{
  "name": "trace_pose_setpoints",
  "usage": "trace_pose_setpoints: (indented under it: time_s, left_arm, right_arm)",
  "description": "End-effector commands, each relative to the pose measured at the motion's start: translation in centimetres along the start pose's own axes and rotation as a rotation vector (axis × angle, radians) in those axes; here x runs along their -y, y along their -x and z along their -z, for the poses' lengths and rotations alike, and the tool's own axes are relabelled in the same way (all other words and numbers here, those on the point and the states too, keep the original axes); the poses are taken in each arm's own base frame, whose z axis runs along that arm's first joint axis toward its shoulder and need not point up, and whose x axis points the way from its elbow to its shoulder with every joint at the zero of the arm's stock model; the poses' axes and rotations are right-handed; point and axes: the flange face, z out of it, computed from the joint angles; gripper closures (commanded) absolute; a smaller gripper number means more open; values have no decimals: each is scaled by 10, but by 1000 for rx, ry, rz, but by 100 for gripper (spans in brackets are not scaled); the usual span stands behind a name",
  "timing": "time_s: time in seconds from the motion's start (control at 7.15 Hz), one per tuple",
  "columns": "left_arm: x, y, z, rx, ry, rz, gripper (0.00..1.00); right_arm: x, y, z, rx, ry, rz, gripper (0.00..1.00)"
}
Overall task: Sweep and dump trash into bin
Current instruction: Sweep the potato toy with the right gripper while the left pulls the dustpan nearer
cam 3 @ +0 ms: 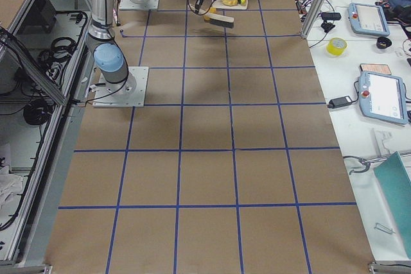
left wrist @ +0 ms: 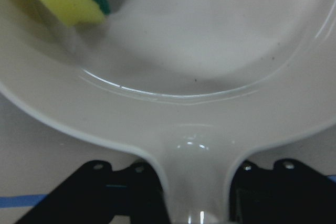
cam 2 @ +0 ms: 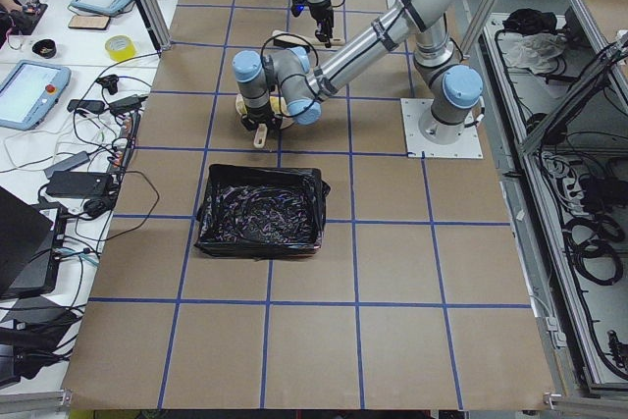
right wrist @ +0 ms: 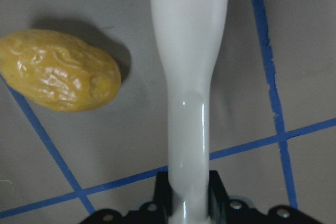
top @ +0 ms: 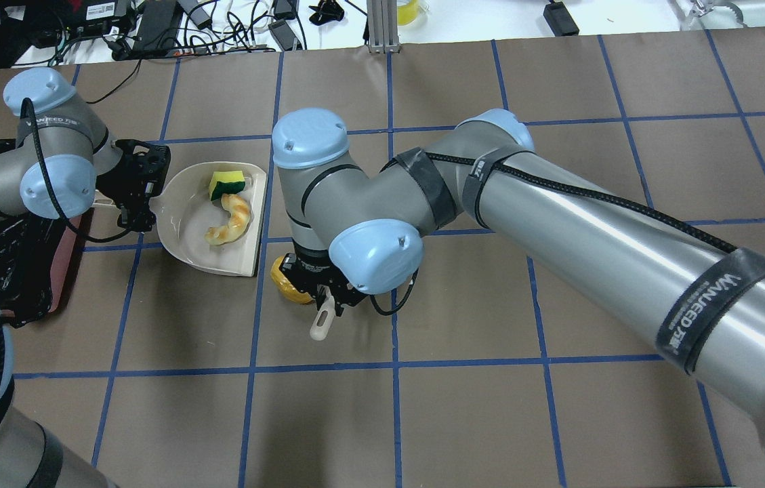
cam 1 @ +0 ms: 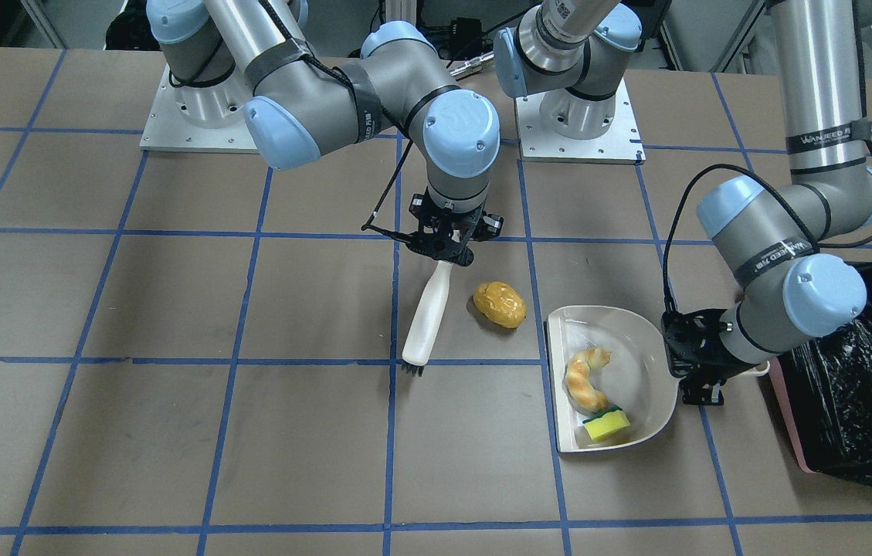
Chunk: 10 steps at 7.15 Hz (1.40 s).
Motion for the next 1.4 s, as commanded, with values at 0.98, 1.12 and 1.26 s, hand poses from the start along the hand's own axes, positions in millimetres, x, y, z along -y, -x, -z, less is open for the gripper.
trace_pose_setpoints:
  time_s: [0.98,1.12,1.26]
  left_arm:
    - [35,-93,-23,41,23,10,100]
    - [34,-93,-17,51,29,13,100]
    - [34,-92,-16,51,29,13,100]
  right_arm:
    - [-67,76,-58,73,-26,-17,100]
    - [-65,93,-51,95,-20,-26,100]
    - [-65,105,-47,112,-17,-38,100]
